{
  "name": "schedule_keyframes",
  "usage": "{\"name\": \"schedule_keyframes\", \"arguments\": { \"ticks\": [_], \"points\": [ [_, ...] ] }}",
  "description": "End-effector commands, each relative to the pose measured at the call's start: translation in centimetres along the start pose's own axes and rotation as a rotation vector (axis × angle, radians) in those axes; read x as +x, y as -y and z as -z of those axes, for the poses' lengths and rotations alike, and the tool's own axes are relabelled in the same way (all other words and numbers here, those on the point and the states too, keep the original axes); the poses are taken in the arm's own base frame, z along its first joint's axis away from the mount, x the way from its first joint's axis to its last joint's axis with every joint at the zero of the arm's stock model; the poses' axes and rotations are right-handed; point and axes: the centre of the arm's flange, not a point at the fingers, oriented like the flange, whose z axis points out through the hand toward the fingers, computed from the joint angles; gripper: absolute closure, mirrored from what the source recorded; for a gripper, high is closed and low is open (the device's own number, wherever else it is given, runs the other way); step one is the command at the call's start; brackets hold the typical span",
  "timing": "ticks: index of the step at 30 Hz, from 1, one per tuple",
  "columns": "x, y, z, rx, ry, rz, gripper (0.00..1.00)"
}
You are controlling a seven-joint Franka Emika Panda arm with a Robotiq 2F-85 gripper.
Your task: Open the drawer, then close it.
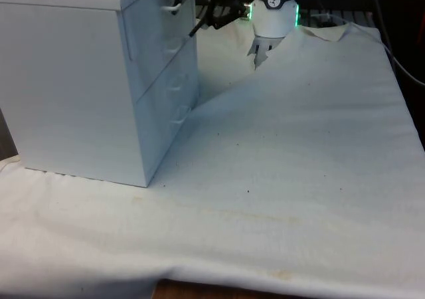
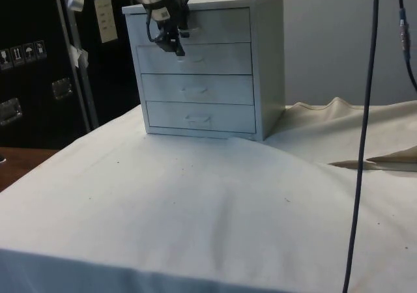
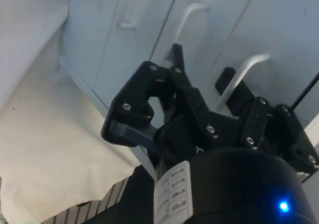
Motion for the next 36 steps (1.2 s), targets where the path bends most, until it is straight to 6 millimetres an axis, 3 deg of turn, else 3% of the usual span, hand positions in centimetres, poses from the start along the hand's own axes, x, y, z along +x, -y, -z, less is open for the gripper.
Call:
{"name": "schedule_keyframes", "arguments": {
  "ticks": [1,3,7,8,9,10,11,16,17,18,19,20,21,36],
  "points": [
    [-0.1,0.4,0.0,0.005,-0.014,0.000,0.55],
    [-0.1,0.4,0.0,-0.002,-0.016,-0.001,0.70],
    [-0.2,0.4,0.1,-0.010,-0.019,-0.003,0.85],
    [0.0,-0.4,0.2,-0.027,-0.007,-0.005,0.88],
    [-0.2,0.4,0.1,-0.011,-0.018,-0.003,0.88],
    [-0.2,0.4,0.1,-0.011,-0.018,-0.003,0.97],
    [-0.2,0.4,0.1,-0.011,-0.018,-0.003,1.00],
    [-0.2,0.4,0.1,-0.011,-0.018,-0.003,1.00],
    [0.0,-1.1,0.3,-0.035,-0.007,-0.013,1.00],
    [-0.2,0.4,0.3,-0.015,-0.017,-0.008,1.00],
    [-0.2,0.4,0.5,-0.018,-0.015,-0.011,1.00],
    [0.0,-1.1,0.3,-0.038,-0.005,-0.014,1.00],
    [0.0,-1.1,0.4,-0.038,-0.006,-0.013,1.00],
    [0.8,0.8,2.4,-0.057,0.005,-0.049,1.00]
  ]
}}
